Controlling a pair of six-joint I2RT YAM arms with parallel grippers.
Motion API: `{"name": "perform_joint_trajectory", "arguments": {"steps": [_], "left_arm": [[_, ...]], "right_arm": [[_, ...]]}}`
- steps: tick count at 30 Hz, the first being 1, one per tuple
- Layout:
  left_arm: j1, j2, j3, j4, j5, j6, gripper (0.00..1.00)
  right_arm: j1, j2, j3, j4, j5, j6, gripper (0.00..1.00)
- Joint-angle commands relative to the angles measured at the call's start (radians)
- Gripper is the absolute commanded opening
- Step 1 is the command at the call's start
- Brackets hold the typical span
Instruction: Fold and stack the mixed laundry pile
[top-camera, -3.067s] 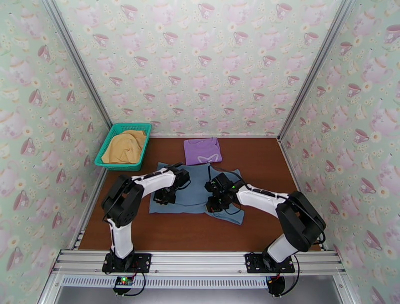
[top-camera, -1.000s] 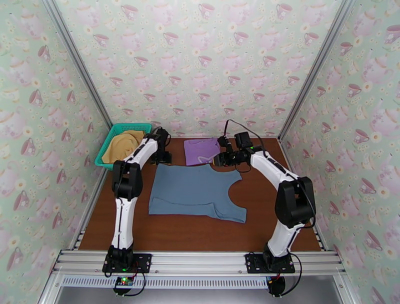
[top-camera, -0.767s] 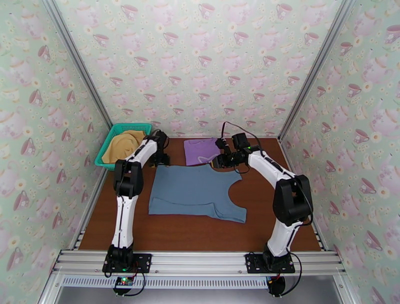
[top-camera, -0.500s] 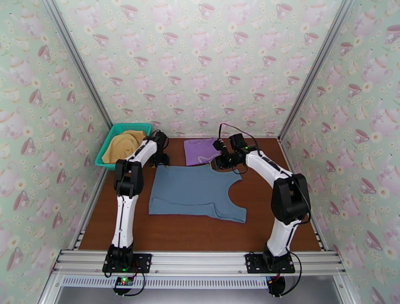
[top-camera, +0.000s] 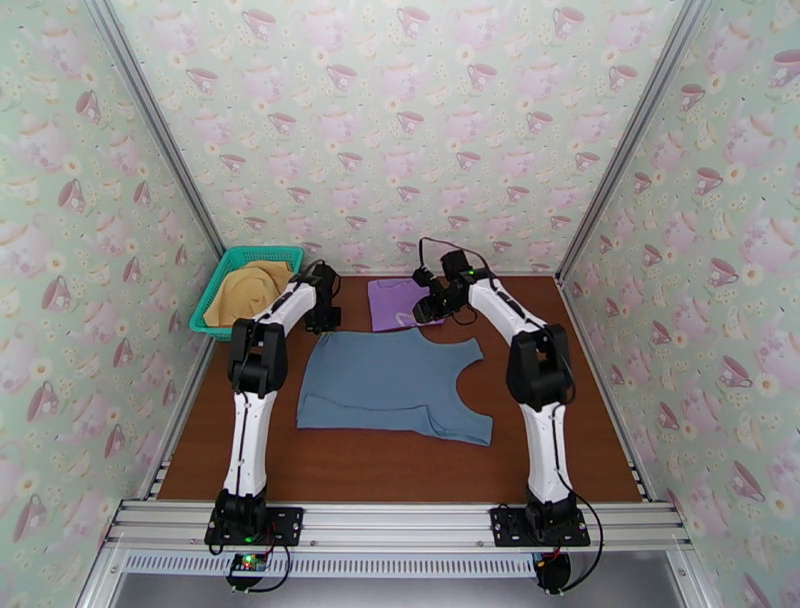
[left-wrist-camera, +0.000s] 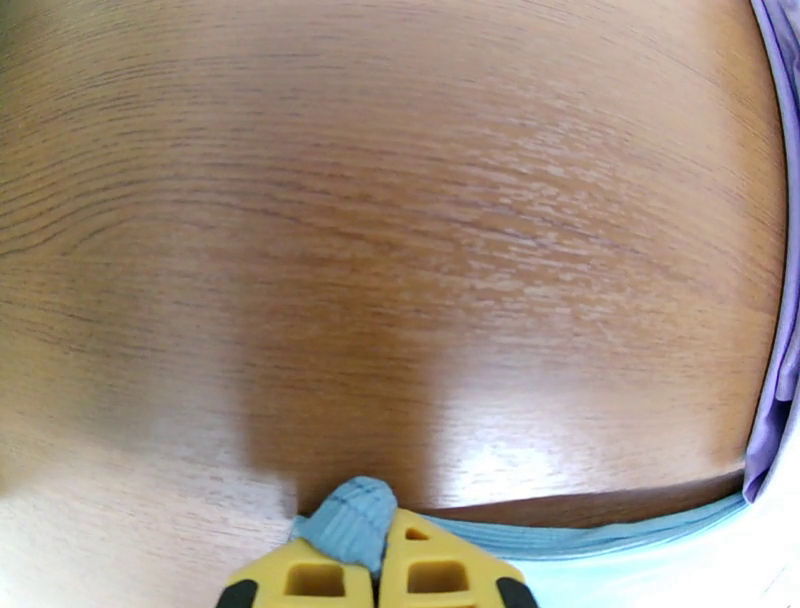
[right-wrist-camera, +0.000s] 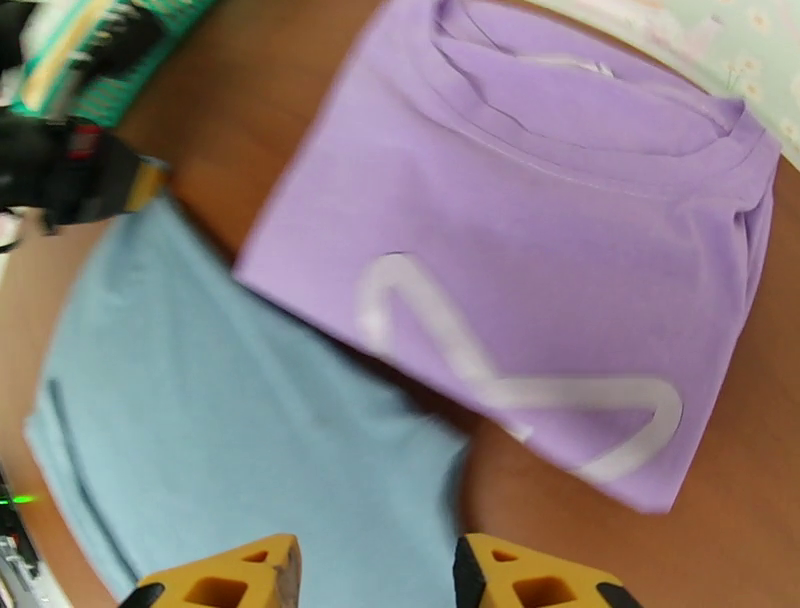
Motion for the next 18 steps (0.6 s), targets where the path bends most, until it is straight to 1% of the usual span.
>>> {"name": "perform_joint_trajectory", "arguments": {"steps": [1, 2, 4, 10, 12, 14, 16, 18], "left_arm": [[0.001, 0.008, -0.035, 0.003, 0.003, 0.011, 0.00], [0.002, 0.007, -0.036, 0.003, 0.002, 0.013, 0.00], [0.002, 0.006, -0.036, 0.001, 0.000, 0.017, 0.00], [0.001, 0.002, -0.029, -0.002, 0.000, 0.030, 0.00], [0.002, -0.002, -0.027, -0.003, -0.003, 0.034, 0.00], [0.002, -0.005, -0.028, -0.006, -0.006, 0.038, 0.00], [0.003, -0.014, -0.033, -0.003, -0.005, 0.042, 0.00], [0.001, -0.023, -0.040, 0.003, -0.003, 0.043, 0.00]], "right_arm": [[0.003, 0.097, 0.121, -0.135, 0.013, -0.037, 0.48], [0.005, 0.122, 0.145, -0.168, -0.013, -0.024, 0.48], [0.010, 0.154, 0.165, -0.174, -0.047, -0.003, 0.47], [0.024, 0.217, 0.195, -0.162, -0.087, 0.061, 0.45], [0.024, 0.233, 0.203, -0.160, -0.093, 0.070, 0.42], [0.024, 0.235, 0.199, -0.151, -0.087, 0.081, 0.36], [0.025, 0.232, 0.198, -0.093, -0.085, 0.097, 0.30], [0.025, 0.224, 0.198, -0.058, -0.084, 0.116, 0.27]]}}
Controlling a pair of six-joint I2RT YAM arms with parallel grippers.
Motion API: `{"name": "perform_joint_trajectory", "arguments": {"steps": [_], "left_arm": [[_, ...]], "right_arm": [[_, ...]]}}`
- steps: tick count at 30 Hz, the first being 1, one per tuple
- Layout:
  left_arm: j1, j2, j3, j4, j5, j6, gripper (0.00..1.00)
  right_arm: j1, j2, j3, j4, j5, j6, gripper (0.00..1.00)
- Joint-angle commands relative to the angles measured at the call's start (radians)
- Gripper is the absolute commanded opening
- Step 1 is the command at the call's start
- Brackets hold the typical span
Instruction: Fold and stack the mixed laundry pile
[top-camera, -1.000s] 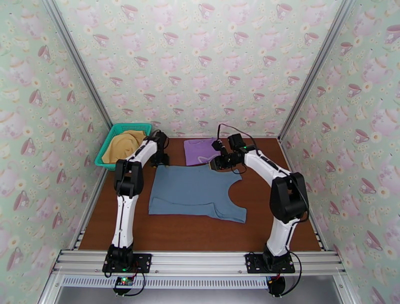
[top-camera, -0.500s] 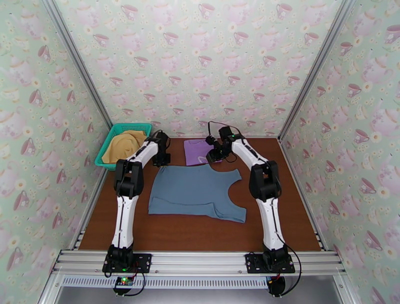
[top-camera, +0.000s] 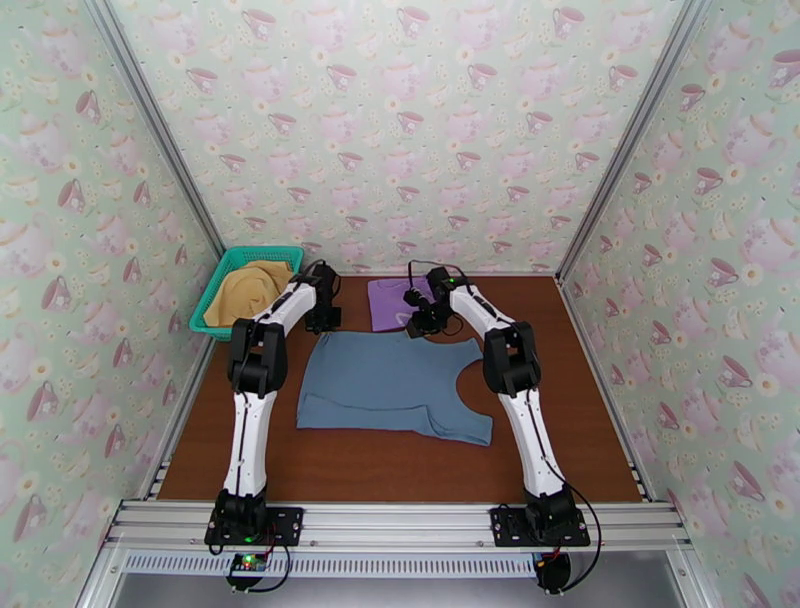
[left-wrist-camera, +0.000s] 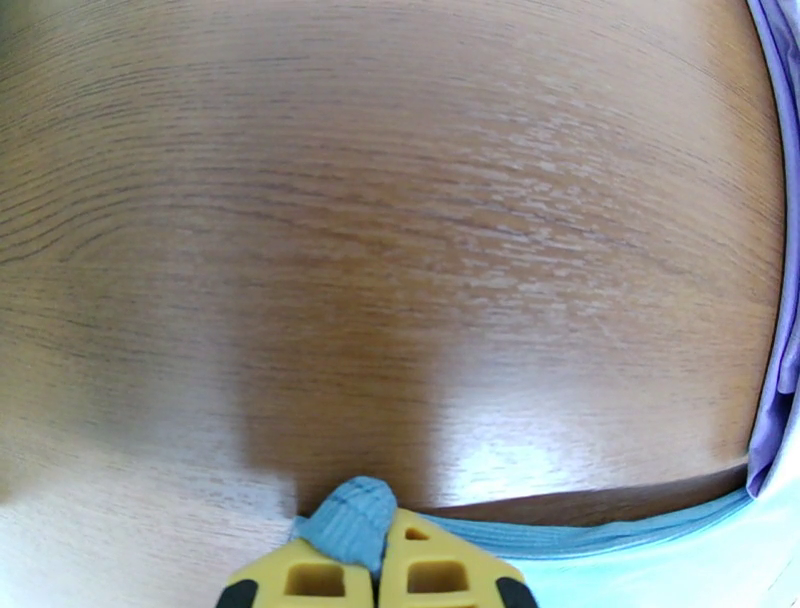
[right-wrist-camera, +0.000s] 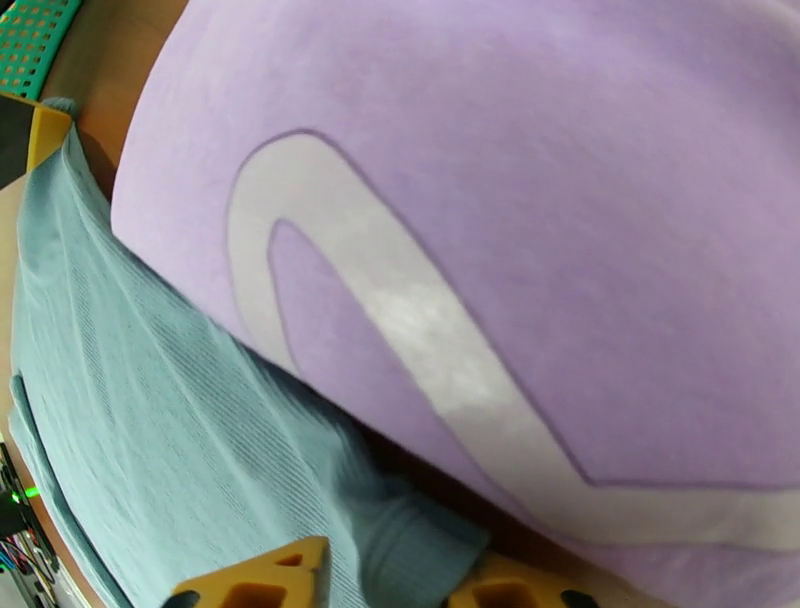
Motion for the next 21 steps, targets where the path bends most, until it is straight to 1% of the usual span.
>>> {"name": "perform_joint_trajectory", "arguments": {"steps": [1, 3, 6, 7, 8, 11, 14, 21], "left_arm": [[0.002, -0.024, -0.038, 0.001, -0.001, 0.019, 0.00], [0.002, -0.040, -0.052, 0.012, 0.001, 0.024, 0.00], [0.004, -0.060, -0.070, 0.025, 0.001, 0.029, 0.00], [0.004, -0.066, -0.075, 0.029, 0.002, 0.030, 0.00], [0.003, -0.075, -0.083, 0.033, 0.001, 0.031, 0.00], [0.004, -0.126, -0.138, 0.072, -0.004, 0.025, 0.00], [0.004, -0.201, -0.223, 0.127, -0.025, 0.014, 0.00], [0.005, -0.408, -0.476, 0.294, -0.053, -0.034, 0.00]], "right_arm": [[0.002, 0.001, 0.031, 0.077, -0.019, 0.049, 0.26], [0.002, -0.001, 0.037, 0.097, -0.023, 0.064, 0.22], [0.002, 0.000, 0.045, 0.106, -0.025, 0.075, 0.06], [0.002, -0.002, 0.042, 0.105, -0.025, 0.076, 0.02], [0.002, -0.007, 0.037, 0.104, -0.025, 0.076, 0.00], [0.002, -0.059, -0.042, 0.141, -0.018, 0.074, 0.00], [0.002, -0.143, -0.163, 0.213, -0.019, 0.072, 0.00], [0.002, -0.307, -0.425, 0.397, -0.056, 0.073, 0.00]]}}
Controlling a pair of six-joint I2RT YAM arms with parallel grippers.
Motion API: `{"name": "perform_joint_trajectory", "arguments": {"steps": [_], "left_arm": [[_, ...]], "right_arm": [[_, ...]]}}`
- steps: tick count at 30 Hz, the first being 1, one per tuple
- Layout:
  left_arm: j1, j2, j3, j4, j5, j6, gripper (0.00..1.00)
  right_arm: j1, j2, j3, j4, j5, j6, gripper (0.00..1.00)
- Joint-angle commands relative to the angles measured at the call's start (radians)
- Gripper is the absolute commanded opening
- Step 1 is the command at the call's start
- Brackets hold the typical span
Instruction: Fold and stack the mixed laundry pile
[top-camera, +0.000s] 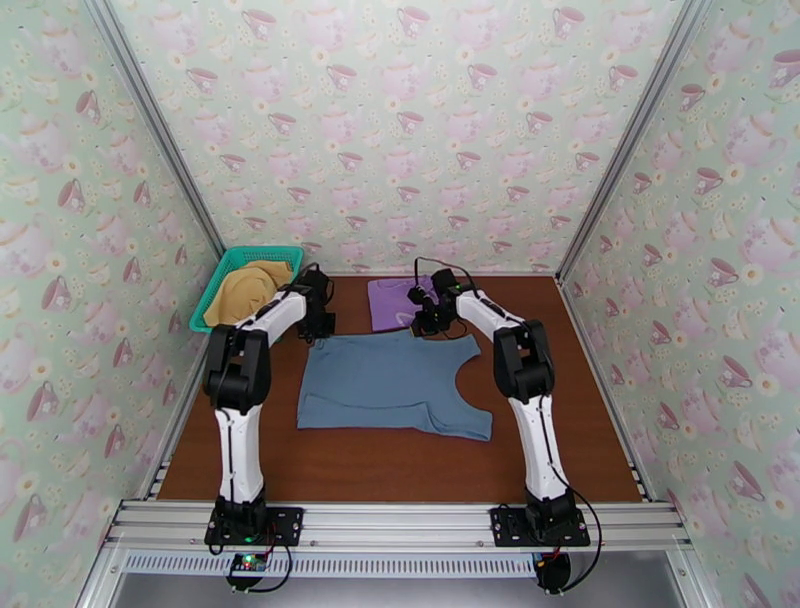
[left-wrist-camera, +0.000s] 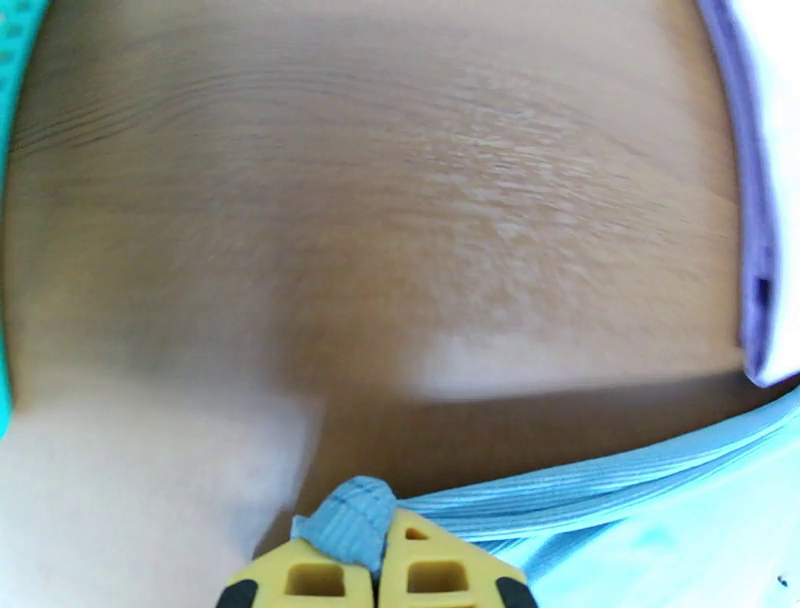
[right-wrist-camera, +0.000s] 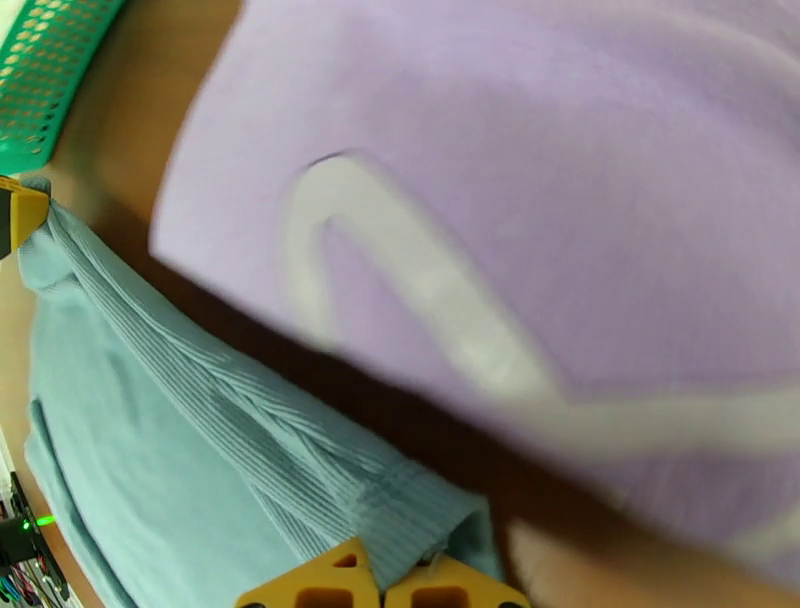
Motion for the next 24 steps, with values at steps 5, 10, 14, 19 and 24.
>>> {"name": "perform_joint_trajectory", "arguments": {"steps": [5, 10, 14, 19, 24], "left_arm": [[0.002, -0.195, -0.228, 0.183, -0.040, -0.068, 0.00], [-0.020, -0.278, -0.356, 0.234, -0.053, -0.104, 0.00], [-0.056, -0.332, -0.431, 0.251, -0.078, -0.134, 0.00], [-0.127, -0.383, -0.515, 0.254, -0.135, -0.183, 0.00], [-0.195, -0.457, -0.584, 0.216, -0.255, -0.247, 0.48]], "right_arm": [[0.013, -0.172, -0.234, 0.243, -0.059, 0.019, 0.00], [0.038, -0.240, -0.361, 0.295, -0.041, 0.020, 0.00], [0.059, -0.310, -0.475, 0.334, 0.013, 0.032, 0.00], [0.066, -0.395, -0.605, 0.347, 0.087, 0.067, 0.19], [0.066, -0.467, -0.689, 0.317, 0.110, 0.087, 0.38]]}}
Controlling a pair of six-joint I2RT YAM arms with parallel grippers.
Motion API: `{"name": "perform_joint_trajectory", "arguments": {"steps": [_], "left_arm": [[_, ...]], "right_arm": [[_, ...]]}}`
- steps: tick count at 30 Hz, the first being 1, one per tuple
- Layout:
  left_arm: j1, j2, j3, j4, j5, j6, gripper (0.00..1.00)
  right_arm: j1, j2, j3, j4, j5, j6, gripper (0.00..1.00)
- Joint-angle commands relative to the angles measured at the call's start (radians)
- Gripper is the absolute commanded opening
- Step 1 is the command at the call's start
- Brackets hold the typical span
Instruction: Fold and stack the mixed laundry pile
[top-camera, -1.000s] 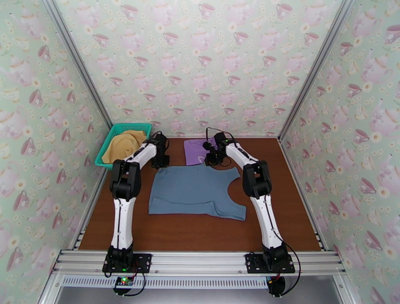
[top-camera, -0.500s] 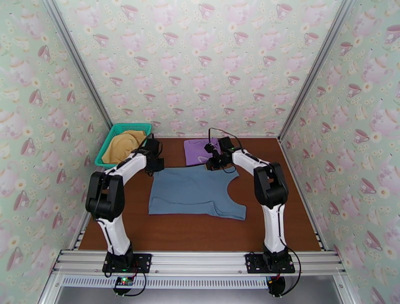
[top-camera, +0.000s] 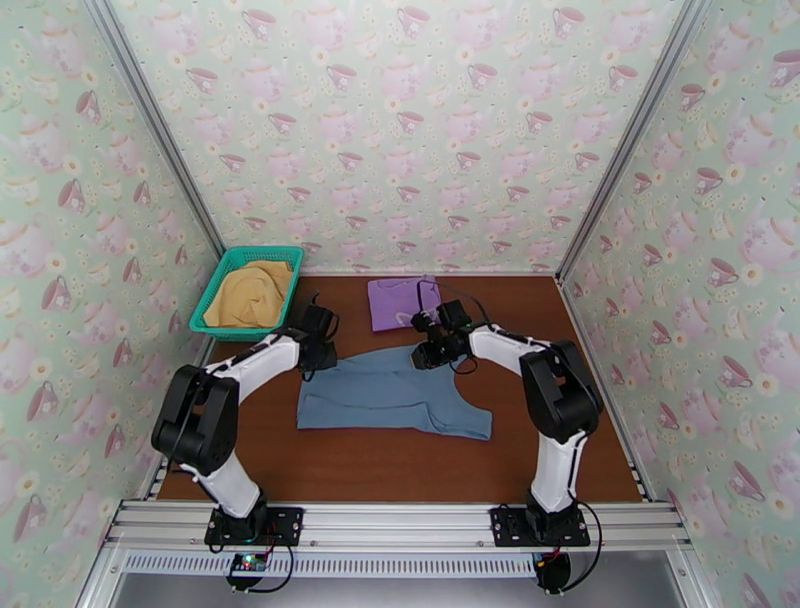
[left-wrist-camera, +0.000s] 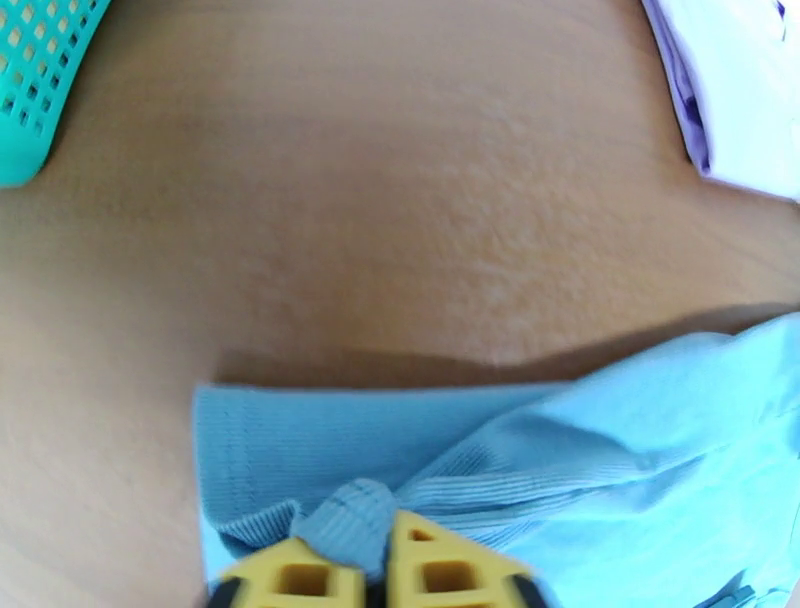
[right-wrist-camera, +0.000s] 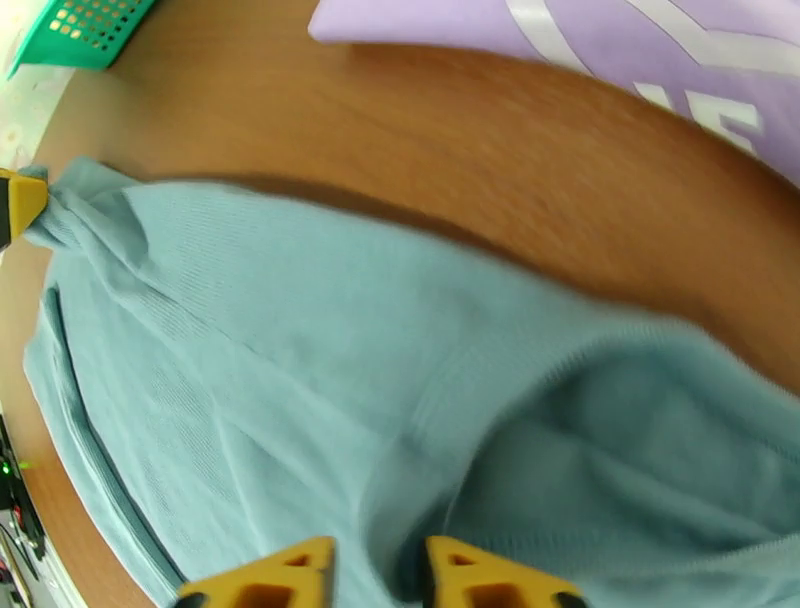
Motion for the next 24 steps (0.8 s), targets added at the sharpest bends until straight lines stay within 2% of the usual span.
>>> {"name": "perform_joint_trajectory", "arguments": {"steps": [1, 2, 3, 5, 8, 10, 12, 14, 16, 20, 24], "left_arm": [[-0.034, -0.076, -0.035, -0.031, -0.128, -0.062, 0.59], [-0.045, -0.095, -0.037, -0.054, -0.162, -0.069, 0.69], [-0.052, -0.111, -0.033, -0.077, -0.189, -0.071, 0.74], [-0.058, -0.132, -0.012, -0.130, -0.231, -0.070, 0.75], [-0.059, -0.140, 0.042, -0.185, -0.271, -0.066, 0.71], [-0.057, -0.113, 0.085, -0.189, -0.263, -0.051, 0.58], [-0.055, -0.055, 0.134, -0.182, -0.234, -0.038, 0.25], [-0.053, 0.011, 0.174, -0.171, -0.204, -0.031, 0.07], [-0.052, 0.077, 0.199, -0.162, -0.181, -0.034, 0.00], [-0.054, 0.150, 0.197, -0.180, -0.170, -0.056, 0.00], [-0.058, 0.124, 0.114, -0.201, -0.180, -0.099, 0.00]], "right_arm": [[-0.002, -0.072, -0.041, -0.013, 0.046, 0.023, 0.40], [-0.001, -0.089, -0.045, -0.029, 0.055, 0.025, 0.41], [-0.002, -0.105, -0.045, -0.046, 0.066, 0.027, 0.41], [-0.002, -0.129, -0.026, -0.080, 0.075, 0.038, 0.39], [-0.001, -0.127, 0.037, -0.096, 0.042, 0.077, 0.30], [0.001, -0.087, 0.098, -0.090, -0.004, 0.118, 0.23], [0.006, -0.014, 0.172, -0.091, -0.043, 0.162, 0.12], [0.022, 0.050, 0.223, -0.093, -0.053, 0.189, 0.10], [0.040, 0.101, 0.248, -0.091, -0.051, 0.211, 0.08], [0.059, 0.147, 0.215, -0.084, -0.044, 0.250, 0.04], [0.059, 0.131, 0.106, -0.073, 0.005, 0.275, 0.03]]}}
